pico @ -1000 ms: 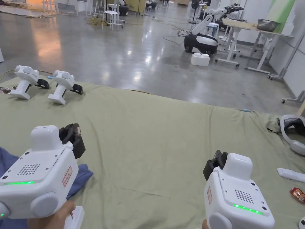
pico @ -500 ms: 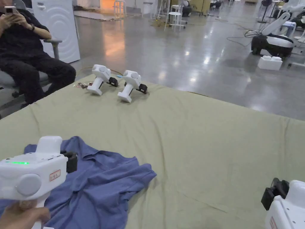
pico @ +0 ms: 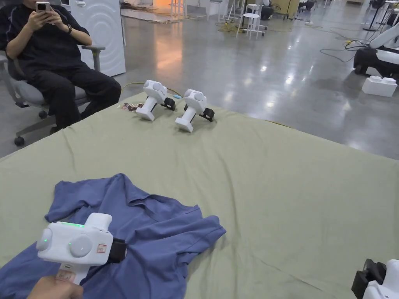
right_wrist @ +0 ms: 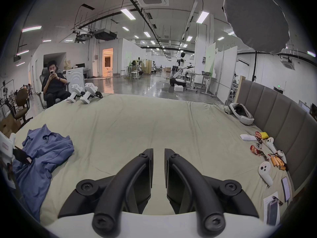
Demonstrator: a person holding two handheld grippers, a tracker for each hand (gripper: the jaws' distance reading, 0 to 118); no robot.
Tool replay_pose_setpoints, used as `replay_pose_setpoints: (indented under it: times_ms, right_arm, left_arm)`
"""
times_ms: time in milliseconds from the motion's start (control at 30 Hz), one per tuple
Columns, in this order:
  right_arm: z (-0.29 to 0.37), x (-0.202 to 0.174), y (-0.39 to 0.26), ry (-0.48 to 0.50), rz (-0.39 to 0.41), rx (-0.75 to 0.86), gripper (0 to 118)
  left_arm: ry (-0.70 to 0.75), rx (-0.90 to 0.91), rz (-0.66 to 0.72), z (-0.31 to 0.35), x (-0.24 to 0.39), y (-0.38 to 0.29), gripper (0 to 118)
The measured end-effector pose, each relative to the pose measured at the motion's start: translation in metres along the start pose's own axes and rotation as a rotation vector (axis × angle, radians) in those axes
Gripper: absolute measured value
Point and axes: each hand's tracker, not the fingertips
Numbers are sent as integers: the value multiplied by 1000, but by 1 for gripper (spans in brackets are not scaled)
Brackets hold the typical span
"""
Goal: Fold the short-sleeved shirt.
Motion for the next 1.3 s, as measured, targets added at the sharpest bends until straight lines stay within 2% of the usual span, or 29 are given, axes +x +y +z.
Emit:
replay_pose_setpoints:
  times_ms: [100,200,267,300,367,400,433,533,600,667,767,900,1100,1300]
  right_arm:
    - [-1,2,-2,-11,5,-13,17]
    - [-2,5,-4,-20,0,-28,17]
    - [-3,6,-6,-25,-13,-37,17]
    - [-4,6,-6,-26,-18,-45,17]
    - [-4,7,-8,-25,-25,-53,17]
    - [-4,7,-9,-24,-26,-55,17]
    - [-3,6,-10,-25,-27,-55,17]
    - [0,7,-12,-24,-30,-55,17]
    - [3,9,-12,-23,-37,-51,17]
    - [5,12,-11,-29,-39,-44,17]
    - [9,17,-8,-33,-52,-17,17]
    - [16,25,-1,-45,-38,30,17]
    - [32,49,15,-75,-72,97,17]
    - [53,85,24,-122,-100,151,17]
  left_arm:
    - [34,-24,-24,-22,8,-7,71]
    - [69,19,-73,-15,14,-9,71]
    - [72,28,-78,-13,16,-11,66]
    - [68,28,-80,-13,17,-11,60]
    - [58,34,-94,-10,25,-10,20]
    - [66,46,-116,-10,30,-9,12]
    - [97,46,-139,-12,35,-10,10]
    - [117,56,-177,-15,43,-14,8]
    - [95,88,-138,-8,42,-14,8]
    - [40,163,-61,7,35,-11,8]
    - [46,270,-62,38,41,0,8]
    - [-36,416,-9,87,55,25,8]
    - [-131,617,-165,168,116,80,8]
    - [-281,732,-317,241,221,97,8]
